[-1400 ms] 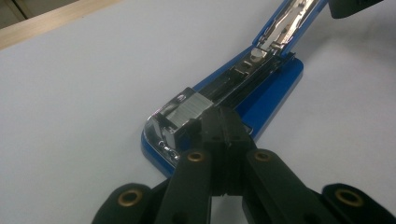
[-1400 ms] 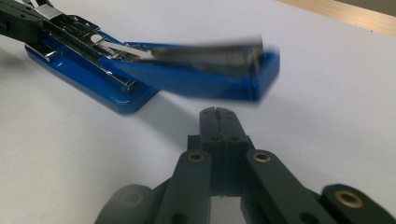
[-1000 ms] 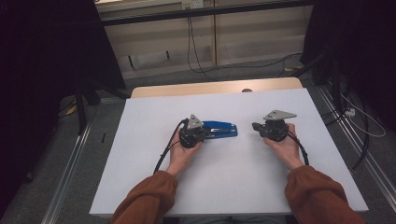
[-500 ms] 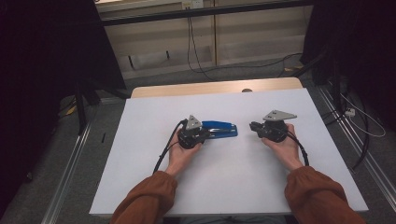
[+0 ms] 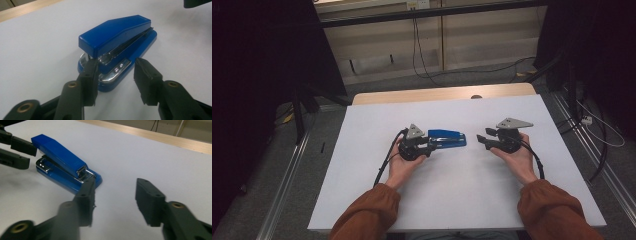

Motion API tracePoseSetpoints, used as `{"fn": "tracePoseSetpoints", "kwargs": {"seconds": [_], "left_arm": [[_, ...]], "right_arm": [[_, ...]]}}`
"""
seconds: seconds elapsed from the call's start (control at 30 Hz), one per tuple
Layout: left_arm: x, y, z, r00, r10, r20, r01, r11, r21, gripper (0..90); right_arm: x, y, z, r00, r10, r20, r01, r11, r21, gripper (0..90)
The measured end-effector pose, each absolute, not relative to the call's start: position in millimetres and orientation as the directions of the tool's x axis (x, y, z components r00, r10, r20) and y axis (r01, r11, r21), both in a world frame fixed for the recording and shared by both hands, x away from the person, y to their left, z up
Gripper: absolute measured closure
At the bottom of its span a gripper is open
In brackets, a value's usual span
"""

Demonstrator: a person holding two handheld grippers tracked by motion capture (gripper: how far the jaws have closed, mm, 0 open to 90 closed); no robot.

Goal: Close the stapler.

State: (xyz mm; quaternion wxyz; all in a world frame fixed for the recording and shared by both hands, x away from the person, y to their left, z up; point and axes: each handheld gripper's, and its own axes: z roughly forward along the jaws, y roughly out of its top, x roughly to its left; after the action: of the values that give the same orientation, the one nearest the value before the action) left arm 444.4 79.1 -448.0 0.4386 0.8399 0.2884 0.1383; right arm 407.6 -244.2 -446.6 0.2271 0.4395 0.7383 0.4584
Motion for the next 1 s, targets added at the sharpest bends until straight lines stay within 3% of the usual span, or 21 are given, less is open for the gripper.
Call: {"fn": "tracePoseSetpoints", "kwargs": {"seconds": [0.17,0.27,0.53,0.67,1.0], "left_arm": [[441,79,-449,0.785,0.619,-0.027,0.385,-0.453,0.805,43.5],[437,80,-448,0.790,0.612,-0.025,0.376,-0.452,0.809,36.9],[438,88,-441,0.768,0.640,-0.020,0.367,-0.415,0.833,7.5],[437,92,-438,0.769,0.639,-0.037,0.368,-0.394,0.842,3.7],[424,107,-429,0.739,0.673,-0.038,0.362,-0.350,0.864,3.7]], "right_arm": [[406,-244,-445,-0.484,0.870,0.090,0.447,0.157,0.881,25.1],[407,-245,-446,-0.475,0.873,0.113,0.465,0.141,0.874,15.7],[404,-237,-445,-0.476,0.875,0.083,0.451,0.162,0.878,8.1],[401,-235,-444,-0.482,0.873,0.071,0.449,0.177,0.876,4.4],[386,-238,-437,-0.463,0.884,0.063,0.418,0.154,0.895,4.2]]}}
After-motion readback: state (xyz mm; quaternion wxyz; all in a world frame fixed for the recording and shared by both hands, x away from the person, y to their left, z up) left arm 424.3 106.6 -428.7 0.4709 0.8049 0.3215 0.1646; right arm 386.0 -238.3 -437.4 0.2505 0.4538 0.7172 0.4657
